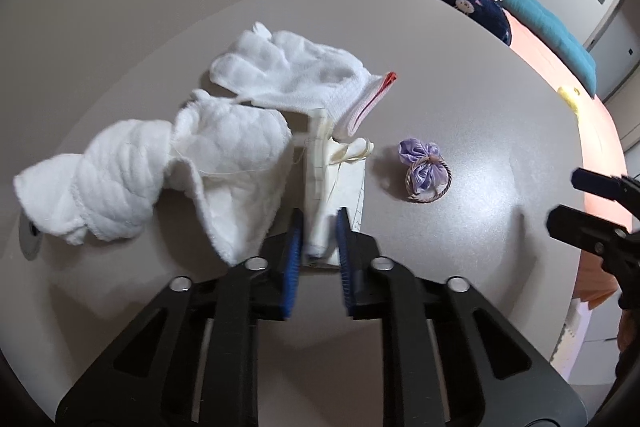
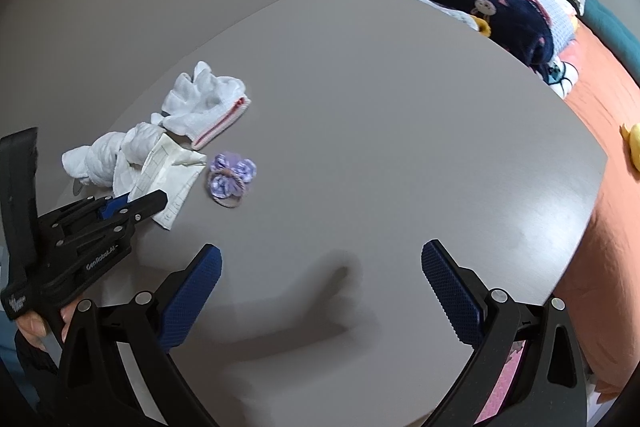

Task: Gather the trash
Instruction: 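Grasp the cream cloth with the left tool while the right tool grasps the purple scrunchie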

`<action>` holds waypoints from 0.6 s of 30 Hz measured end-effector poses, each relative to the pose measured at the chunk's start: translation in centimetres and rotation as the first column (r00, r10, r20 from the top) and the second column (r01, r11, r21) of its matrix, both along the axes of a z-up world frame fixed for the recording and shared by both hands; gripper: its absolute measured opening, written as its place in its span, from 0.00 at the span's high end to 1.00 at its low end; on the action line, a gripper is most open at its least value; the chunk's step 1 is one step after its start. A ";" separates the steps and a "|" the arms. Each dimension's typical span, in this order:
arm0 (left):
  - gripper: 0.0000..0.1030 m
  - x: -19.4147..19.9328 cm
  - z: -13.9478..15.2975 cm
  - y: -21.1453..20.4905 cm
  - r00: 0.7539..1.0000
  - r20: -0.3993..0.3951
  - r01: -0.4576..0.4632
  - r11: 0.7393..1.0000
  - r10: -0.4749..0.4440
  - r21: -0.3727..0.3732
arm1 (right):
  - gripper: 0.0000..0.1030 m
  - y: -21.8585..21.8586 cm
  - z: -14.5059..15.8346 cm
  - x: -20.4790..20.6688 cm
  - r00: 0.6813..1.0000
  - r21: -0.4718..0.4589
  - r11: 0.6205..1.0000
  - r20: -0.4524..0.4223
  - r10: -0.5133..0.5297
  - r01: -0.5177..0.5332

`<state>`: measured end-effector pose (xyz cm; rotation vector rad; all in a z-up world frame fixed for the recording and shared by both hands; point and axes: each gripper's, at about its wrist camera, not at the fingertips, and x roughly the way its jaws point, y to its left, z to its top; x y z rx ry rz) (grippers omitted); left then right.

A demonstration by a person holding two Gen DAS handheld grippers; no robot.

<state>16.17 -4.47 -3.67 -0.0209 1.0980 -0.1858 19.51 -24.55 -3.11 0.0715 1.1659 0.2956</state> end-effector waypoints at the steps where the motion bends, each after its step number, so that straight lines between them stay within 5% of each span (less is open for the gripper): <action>1: 0.91 -0.2 0.1 0.2 1.000 0.003 0.002 1.000 -0.002 -0.003 | 0.03 0.5 -0.1 0.2 1.000 0.005 1.000 -0.003 0.007 -0.007; 4: 0.95 -0.9 0.7 0.8 1.000 0.015 0.007 1.000 -0.007 -0.014 | 0.09 1.8 -0.4 1.0 1.000 0.007 1.000 -0.005 0.023 -0.023; 8: 0.95 -2.0 1.7 1.7 0.999 0.038 0.007 0.999 -0.006 -0.031 | 0.35 4.1 -1.1 2.2 0.998 -0.018 0.998 -0.027 0.052 -0.053; 18: 0.95 -2.8 2.6 2.3 0.997 0.079 -0.012 1.000 0.011 0.015 | 0.46 8.1 -2.1 4.4 0.995 -0.065 0.993 -0.045 0.094 -0.097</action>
